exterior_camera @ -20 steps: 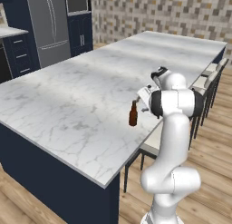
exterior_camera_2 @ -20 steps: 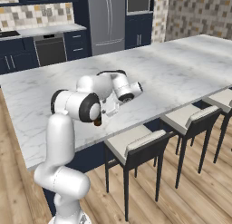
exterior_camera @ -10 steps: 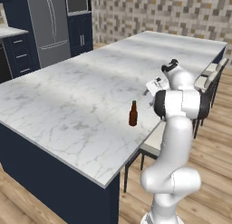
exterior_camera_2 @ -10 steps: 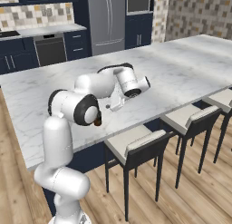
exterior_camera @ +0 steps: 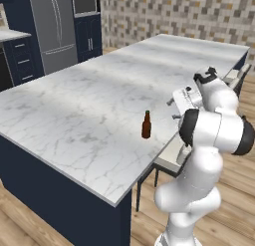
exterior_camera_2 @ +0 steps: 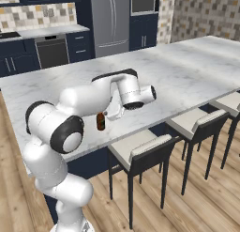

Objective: Get the candle and the beer from the cabinet and move them to the dining counter.

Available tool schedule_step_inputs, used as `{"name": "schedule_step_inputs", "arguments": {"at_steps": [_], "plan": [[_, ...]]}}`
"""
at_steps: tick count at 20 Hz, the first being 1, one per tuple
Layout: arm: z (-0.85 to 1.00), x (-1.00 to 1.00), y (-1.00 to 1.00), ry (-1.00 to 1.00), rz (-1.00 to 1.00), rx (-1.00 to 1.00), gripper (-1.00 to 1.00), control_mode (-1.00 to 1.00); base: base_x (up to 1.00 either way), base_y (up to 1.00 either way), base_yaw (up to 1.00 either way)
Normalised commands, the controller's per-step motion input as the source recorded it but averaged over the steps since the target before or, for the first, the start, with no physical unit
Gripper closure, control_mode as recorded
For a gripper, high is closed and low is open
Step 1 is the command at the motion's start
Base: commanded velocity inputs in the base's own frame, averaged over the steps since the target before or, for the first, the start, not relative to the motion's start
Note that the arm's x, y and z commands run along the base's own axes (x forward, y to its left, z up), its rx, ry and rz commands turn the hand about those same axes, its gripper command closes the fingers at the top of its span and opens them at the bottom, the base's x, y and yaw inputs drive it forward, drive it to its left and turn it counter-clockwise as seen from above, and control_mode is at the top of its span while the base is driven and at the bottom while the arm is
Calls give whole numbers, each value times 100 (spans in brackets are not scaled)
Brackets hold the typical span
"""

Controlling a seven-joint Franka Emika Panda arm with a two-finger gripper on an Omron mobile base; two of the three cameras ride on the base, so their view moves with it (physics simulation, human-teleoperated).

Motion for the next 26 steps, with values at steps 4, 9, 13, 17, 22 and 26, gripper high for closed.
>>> {"name": "schedule_step_inputs", "arguments": {"at_steps": [4, 9, 13, 17, 22, 26], "plan": [[44, -98, 28, -1, -16, 4, -100, -100, 0, 0, 0], [56, -81, 48, 2, -14, 3, -100, -100, 0, 0, 0], [63, -73, 58, 12, -13, 0, -100, -100, 0, 0, 0], [61, -64, 67, 20, -10, 0, -100, -100, 0, 0, 0], [28, -61, 69, 26, -16, -3, -100, -100, 0, 0, 0], [-5, -63, 57, 33, -31, -6, -100, -100, 0, 0, 0]]}}
